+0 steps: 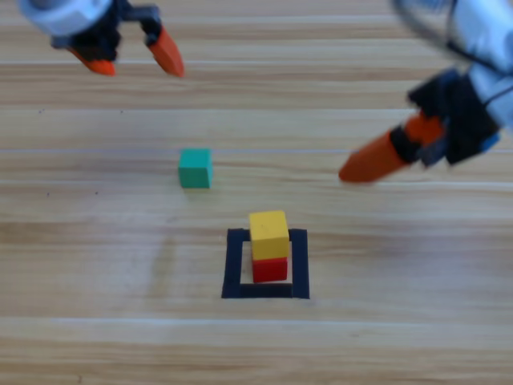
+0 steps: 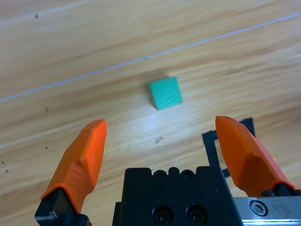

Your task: Stack the blocks in the rectangular block: red at the bottom, yellow in the middle, green on top

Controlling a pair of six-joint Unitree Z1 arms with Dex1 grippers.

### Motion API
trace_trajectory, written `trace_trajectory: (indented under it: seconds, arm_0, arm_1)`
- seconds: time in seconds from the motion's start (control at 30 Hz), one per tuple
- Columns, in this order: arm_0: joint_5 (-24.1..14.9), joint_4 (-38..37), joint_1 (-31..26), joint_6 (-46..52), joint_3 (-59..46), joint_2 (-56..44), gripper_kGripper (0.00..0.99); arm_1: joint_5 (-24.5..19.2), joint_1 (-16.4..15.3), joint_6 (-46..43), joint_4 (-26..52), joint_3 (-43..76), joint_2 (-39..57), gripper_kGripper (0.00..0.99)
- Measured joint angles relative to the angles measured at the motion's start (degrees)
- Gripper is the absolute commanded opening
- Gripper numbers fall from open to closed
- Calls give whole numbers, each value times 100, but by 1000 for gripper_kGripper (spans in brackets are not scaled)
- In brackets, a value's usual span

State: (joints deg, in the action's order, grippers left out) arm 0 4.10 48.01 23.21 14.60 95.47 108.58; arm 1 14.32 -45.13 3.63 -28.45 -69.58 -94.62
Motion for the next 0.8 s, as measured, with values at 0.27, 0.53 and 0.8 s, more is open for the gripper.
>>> trace_trajectory:
  seconds: [0.27,0.53,0.8]
  arm_0:
    - [-711,1744,701,1090,2615,2155,988]
    - [-823,1841,1279,1505,2774,2645,990]
    - [-1129,1842,1298,1679,2705,2644,990]
  arm_1:
    - [676,76,-1049,801,1108,1075,989]
    - [719,76,-1458,481,1108,1161,989]
    - [723,76,-1520,372,1108,1161,989]
